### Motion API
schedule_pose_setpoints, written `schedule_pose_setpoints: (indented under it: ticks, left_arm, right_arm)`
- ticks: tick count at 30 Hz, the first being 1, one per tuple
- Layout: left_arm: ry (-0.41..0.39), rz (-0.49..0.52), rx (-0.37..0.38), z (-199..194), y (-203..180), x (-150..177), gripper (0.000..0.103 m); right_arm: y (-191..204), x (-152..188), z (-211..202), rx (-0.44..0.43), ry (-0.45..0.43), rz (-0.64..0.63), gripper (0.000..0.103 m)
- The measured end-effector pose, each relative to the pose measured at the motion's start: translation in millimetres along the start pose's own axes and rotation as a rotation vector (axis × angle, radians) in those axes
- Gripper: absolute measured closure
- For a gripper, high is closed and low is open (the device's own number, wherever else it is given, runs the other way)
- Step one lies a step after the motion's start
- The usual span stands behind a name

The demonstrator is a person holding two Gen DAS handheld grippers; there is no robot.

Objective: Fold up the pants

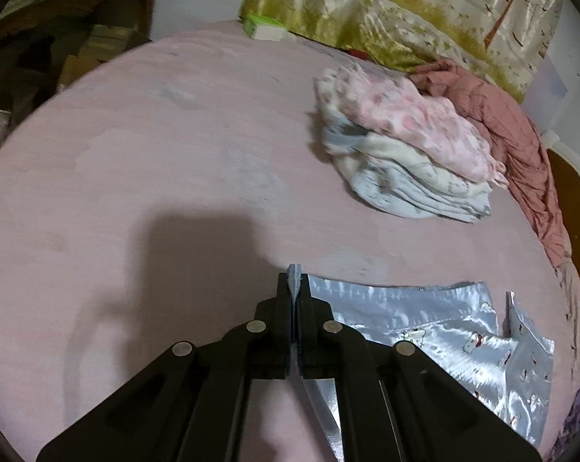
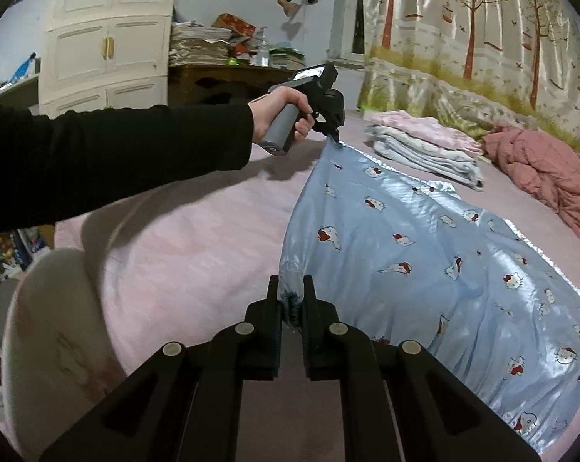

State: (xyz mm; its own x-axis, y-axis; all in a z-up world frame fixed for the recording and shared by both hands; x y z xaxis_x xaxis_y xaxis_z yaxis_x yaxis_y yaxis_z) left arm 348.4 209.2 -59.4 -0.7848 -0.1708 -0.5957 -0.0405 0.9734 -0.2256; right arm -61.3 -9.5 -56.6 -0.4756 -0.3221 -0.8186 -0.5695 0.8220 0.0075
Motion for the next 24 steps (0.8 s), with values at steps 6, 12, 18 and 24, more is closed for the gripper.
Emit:
schedule_pose_setpoints:
  ticks: [6,12,18,24]
  left_arm:
    - [-0.022,-0.027,-0.045,-28.5,42.6,-1.8,0.102]
    - [-0.075,-0.077,-0.033,-55.0,50.8,-14.1,0.102]
    - [-0.141,0.061,-0.029,-79.6,-13.5,-36.4,0.102]
    - [-0.170,0.167,0.020,-96.1,-104.1,-53.5,0.102]
  right_arm:
    - [22.8,-9.4,7.7,-0.052,-0.003,0.006,0.095]
    - [31.6,-20.1,3.9,-0.049,-0.058,0.011,0.095]
    - [6.5,-19.9,-18.7,0.028,-0.121,0.083,0.095]
    - [-15.3,-18.1,-54.5,0.093,-0.182,0.131,0.095]
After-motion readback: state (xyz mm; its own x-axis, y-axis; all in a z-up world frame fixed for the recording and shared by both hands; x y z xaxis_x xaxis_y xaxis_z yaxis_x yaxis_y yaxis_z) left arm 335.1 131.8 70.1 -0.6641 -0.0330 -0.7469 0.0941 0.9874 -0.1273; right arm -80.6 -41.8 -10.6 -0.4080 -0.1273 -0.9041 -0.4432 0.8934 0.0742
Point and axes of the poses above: each gripper's, at about its wrist camera, not at the fingertips, and z roughly the way its jaws point, y to its left, x to its underside, the point moved 5 cm from there along z, roughly the way its jaws point, and after that the axes turned 6 degrees about z, right-handed, at the moved point
